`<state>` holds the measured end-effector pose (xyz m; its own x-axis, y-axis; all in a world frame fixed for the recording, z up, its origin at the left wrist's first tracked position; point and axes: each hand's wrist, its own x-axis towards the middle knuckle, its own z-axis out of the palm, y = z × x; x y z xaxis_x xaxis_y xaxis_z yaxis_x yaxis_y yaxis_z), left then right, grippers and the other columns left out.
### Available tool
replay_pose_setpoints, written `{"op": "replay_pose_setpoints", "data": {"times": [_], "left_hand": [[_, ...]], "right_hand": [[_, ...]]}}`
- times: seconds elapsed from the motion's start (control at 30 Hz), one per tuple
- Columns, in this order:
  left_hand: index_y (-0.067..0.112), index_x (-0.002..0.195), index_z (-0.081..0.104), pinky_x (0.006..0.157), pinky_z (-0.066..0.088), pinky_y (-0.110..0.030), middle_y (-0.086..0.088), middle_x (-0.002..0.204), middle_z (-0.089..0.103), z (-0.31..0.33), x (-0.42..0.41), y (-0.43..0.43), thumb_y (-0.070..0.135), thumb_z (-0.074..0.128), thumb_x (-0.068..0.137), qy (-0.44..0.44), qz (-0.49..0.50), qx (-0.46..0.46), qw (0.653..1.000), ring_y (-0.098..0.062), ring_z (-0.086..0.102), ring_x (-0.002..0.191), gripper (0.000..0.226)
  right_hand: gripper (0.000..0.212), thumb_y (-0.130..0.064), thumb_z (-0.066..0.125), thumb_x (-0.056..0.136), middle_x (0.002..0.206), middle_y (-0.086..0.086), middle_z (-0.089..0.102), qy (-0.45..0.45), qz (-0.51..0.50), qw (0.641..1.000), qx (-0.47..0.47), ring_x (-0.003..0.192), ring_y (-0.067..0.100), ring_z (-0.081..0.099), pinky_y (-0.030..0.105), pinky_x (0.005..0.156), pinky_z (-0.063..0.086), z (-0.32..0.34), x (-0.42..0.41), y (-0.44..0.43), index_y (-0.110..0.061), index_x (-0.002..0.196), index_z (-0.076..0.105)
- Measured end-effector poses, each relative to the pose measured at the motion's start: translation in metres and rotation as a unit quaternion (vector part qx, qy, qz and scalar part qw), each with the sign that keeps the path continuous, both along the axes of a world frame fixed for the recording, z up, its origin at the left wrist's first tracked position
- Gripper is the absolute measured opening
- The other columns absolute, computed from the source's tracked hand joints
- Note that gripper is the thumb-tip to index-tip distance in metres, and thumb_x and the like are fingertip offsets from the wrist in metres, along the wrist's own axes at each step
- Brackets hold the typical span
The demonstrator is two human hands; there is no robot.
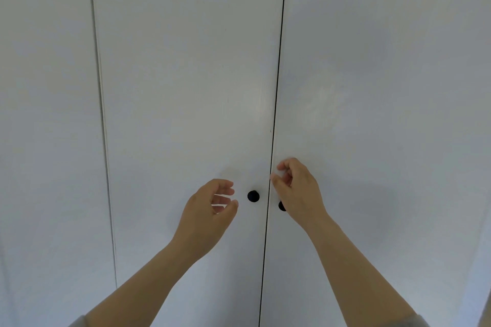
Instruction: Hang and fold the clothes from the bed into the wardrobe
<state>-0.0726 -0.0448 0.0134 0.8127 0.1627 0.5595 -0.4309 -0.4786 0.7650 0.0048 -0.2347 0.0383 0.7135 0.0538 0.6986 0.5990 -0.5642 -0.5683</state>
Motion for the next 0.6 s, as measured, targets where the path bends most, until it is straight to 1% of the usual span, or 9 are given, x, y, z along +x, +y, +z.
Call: {"op": "replay_pose_setpoints", "data": {"times": [0.13, 0.23, 0.33, 0.47, 0.6], "left_hand": [[0.035, 0.107, 0.059, 0.072, 0.049, -0.010, 0.013, 0.102, 0.067, 0.000, 0.002, -0.002, 0.019, 0.065, 0.088, 0.000, 0.001, -0.001, 1.000, 0.003, 0.062, 0.091, 0.025], [0.035, 0.107, 0.059, 0.073, 0.049, -0.012, 0.013, 0.103, 0.067, -0.001, 0.003, -0.002, 0.019, 0.065, 0.088, 0.002, 0.000, 0.000, 1.000, 0.003, 0.062, 0.091, 0.025], [0.035, 0.107, 0.059, 0.072, 0.049, -0.012, 0.014, 0.103, 0.067, -0.001, 0.004, -0.002, 0.020, 0.065, 0.088, 0.005, 0.001, 0.000, 1.000, 0.003, 0.062, 0.091, 0.025], [0.035, 0.107, 0.059, 0.073, 0.049, -0.012, 0.013, 0.103, 0.067, -0.001, 0.002, -0.002, 0.019, 0.065, 0.087, 0.010, 0.001, -0.002, 1.000, 0.002, 0.062, 0.091, 0.026], [0.032, 0.110, 0.059, 0.074, 0.048, -0.013, 0.014, 0.103, 0.066, 0.003, -0.006, -0.006, 0.018, 0.065, 0.087, 0.011, 0.001, -0.001, 1.000, -0.001, 0.062, 0.093, 0.027]], "right_hand": [[0.012, -0.023, 0.061, 0.092, 0.080, -0.006, 0.050, 0.012, -0.009, 1.000, -0.002, 0.073, 0.007, 0.049, 0.022, 0.068, 0.040, 0.002, 0.008, 0.000, -0.022, 0.102, 0.053], [0.013, -0.024, 0.061, 0.092, 0.080, -0.005, 0.051, 0.011, -0.012, 1.000, -0.003, 0.073, 0.008, 0.049, 0.024, 0.068, 0.043, 0.001, 0.010, -0.001, -0.021, 0.102, 0.053], [0.015, -0.025, 0.061, 0.092, 0.081, -0.005, 0.050, 0.014, -0.019, 1.000, -0.002, 0.074, 0.008, 0.049, 0.024, 0.069, 0.042, 0.001, 0.012, 0.000, -0.020, 0.103, 0.053], [0.022, -0.027, 0.062, 0.091, 0.086, -0.005, 0.049, 0.029, -0.033, 0.999, -0.010, 0.081, 0.015, 0.051, 0.030, 0.072, 0.047, 0.002, 0.011, 0.005, -0.018, 0.107, 0.051], [0.032, -0.031, 0.064, 0.090, 0.096, -0.003, 0.049, 0.073, -0.038, 0.996, -0.014, 0.089, 0.016, 0.051, 0.027, 0.075, 0.041, 0.010, 0.004, 0.007, -0.014, 0.114, 0.050]]}}
